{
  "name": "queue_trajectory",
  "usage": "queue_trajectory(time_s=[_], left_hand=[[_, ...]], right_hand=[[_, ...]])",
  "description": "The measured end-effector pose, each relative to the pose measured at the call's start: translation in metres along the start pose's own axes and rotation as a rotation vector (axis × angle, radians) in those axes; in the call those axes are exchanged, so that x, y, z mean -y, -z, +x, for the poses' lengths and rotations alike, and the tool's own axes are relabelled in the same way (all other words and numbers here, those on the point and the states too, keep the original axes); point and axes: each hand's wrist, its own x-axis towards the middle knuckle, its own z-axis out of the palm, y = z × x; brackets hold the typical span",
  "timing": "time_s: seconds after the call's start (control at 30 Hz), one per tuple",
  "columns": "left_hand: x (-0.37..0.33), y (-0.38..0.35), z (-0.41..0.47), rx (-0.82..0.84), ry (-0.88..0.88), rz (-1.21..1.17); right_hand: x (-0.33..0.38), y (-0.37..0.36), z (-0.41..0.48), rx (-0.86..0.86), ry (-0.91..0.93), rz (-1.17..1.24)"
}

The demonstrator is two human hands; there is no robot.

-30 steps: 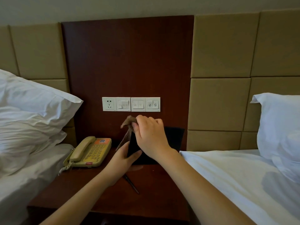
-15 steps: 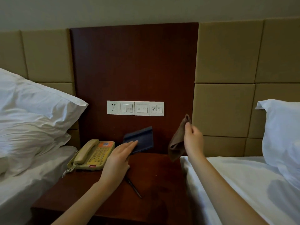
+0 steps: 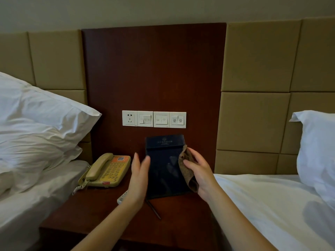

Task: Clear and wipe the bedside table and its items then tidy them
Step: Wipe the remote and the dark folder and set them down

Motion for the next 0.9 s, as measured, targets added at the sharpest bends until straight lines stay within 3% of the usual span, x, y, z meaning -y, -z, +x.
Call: queue_trajectory(time_s=[0.03, 0.1, 0.33, 0.43, 0.5, 0.6, 0.77, 0.9], left_hand=[[-0.007, -0.003, 0.004, -0.025, 0.166, -0.116], [-0.017, -0.008, 0.004, -0.05, 0.296, -0.227], [-0.026, -0.014, 0.006, -0.03, 0.104, -0.211], [-0.032, -0.018, 0.007, -0.019, 0.051, -0.174], [-0.03, -0.018, 0.011, -0.03, 0.051, -0.185], [-0.025, -0.016, 0.01, -0.042, 0.086, -0.223], [-0.022, -0.015, 0.002, -0.03, 0.133, -0.274], [-0.022, -0.017, 0.003, -0.056, 0.108, -0.262]], right_hand=[[-0.003, 0.0, -0.001, 0.025, -0.002, 0.007], [-0.007, -0.003, -0.003, 0.046, 0.06, -0.038], [-0.028, -0.017, -0.012, -0.067, 0.623, -0.986], [-0.044, -0.033, -0.03, 0.033, 0.775, -1.202], [-0.054, -0.045, -0.041, 0.12, 0.9, -1.223], [-0.046, -0.042, -0.032, 0.262, 0.736, -1.081], [-0.032, -0.024, -0.004, 0.067, 0.765, -1.137], [-0.033, -0.024, 0.0, -0.078, 0.643, -1.094]])
